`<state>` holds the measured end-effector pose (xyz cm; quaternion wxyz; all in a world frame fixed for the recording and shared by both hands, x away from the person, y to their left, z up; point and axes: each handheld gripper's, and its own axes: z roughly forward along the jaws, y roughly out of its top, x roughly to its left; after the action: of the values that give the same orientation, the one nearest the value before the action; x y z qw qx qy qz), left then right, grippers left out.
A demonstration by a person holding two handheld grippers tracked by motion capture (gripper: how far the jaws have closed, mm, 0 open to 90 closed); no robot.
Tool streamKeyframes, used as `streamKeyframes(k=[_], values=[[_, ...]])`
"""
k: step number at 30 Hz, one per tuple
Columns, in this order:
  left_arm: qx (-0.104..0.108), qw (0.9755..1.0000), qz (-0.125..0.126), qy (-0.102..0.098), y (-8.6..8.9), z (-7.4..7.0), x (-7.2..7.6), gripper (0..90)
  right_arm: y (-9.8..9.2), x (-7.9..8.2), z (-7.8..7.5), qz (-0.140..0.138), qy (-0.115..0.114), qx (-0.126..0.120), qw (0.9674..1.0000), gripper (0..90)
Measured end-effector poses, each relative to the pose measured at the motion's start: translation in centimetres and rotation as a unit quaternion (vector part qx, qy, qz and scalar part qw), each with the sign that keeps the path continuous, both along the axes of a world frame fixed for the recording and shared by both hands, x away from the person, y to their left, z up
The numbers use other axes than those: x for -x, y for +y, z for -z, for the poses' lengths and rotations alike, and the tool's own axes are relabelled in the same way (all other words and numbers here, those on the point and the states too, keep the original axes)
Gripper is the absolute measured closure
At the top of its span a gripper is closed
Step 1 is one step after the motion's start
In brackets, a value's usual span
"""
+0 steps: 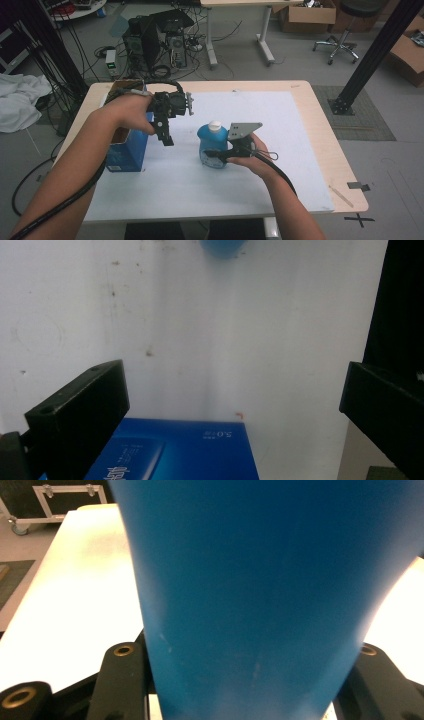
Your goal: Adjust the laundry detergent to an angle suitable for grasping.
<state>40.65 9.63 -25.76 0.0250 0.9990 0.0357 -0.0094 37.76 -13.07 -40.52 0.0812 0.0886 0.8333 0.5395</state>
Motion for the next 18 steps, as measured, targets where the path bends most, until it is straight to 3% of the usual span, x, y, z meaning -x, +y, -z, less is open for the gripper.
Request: streamKeyframes(k=[8,18], values=[[0.0,1.0,-0.001,-0.001,0.04,0.02,0.09,0.1,0.25,0.55,-0.2,-0.027,-0.003,-0.004,0.9996,45.6],[-0.003,1.0,0.0,0.0,0.13,0.06,0.15,0.1,0.45,0.68,0.36,-0.033,0.0,-0.009,0.9994,45.6]])
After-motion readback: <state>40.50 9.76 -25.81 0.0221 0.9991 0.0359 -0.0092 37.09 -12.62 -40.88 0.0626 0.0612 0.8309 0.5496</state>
